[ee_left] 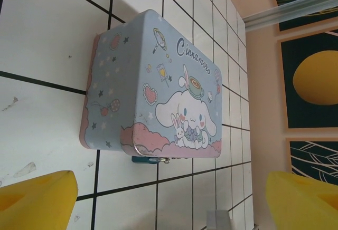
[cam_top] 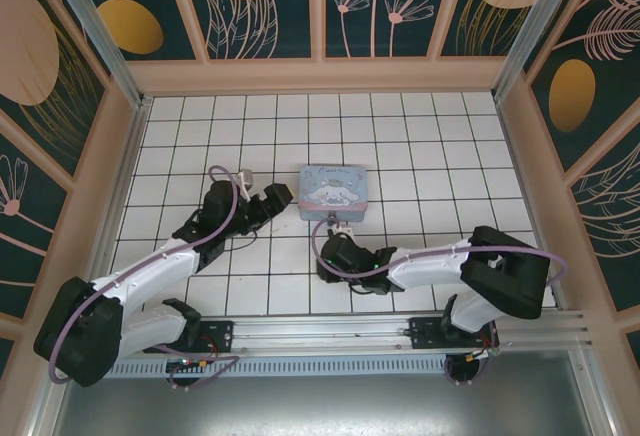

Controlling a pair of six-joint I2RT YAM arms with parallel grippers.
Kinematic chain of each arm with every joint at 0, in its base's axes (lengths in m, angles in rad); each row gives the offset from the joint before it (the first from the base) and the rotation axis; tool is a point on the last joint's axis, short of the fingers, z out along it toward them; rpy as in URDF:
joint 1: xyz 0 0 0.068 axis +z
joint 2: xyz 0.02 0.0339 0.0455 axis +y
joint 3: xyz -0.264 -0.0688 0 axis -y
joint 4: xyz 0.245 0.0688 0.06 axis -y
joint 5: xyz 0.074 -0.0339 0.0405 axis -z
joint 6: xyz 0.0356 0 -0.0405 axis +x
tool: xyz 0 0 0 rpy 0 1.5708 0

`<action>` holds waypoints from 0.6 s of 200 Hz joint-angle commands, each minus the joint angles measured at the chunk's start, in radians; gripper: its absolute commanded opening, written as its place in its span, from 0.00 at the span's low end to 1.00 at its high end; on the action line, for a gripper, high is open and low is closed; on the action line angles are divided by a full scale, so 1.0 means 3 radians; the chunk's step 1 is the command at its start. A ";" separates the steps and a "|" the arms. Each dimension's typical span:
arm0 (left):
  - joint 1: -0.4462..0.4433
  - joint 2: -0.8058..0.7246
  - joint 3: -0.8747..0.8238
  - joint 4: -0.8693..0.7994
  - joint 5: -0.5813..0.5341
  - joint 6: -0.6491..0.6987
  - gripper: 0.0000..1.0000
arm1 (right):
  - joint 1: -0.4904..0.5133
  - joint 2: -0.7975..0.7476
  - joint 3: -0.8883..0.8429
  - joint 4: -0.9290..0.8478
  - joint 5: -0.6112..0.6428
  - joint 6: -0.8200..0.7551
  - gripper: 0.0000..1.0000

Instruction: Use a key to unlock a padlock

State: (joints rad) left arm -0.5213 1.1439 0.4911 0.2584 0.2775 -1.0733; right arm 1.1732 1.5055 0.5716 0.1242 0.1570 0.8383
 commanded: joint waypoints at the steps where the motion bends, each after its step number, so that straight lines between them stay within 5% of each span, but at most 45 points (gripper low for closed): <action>1: 0.0029 0.0004 -0.0025 0.0079 0.0021 0.0056 0.92 | 0.0034 0.0012 0.0116 -0.0217 0.0165 -0.0025 0.56; 50: 0.0030 0.0014 -0.0026 0.0121 0.0026 0.0041 0.92 | 0.0075 -0.0301 0.0122 -0.0635 0.0385 0.0181 0.58; 120: 0.0030 0.0065 0.0003 0.0180 0.0023 0.0019 0.92 | 0.0280 -0.0262 0.0413 -0.1571 0.0456 0.1430 0.57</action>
State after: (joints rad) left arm -0.5213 1.1488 0.4911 0.2714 0.2802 -1.0737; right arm 1.2289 1.4162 0.6415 -0.2070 0.2672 1.0782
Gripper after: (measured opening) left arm 0.917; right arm 0.567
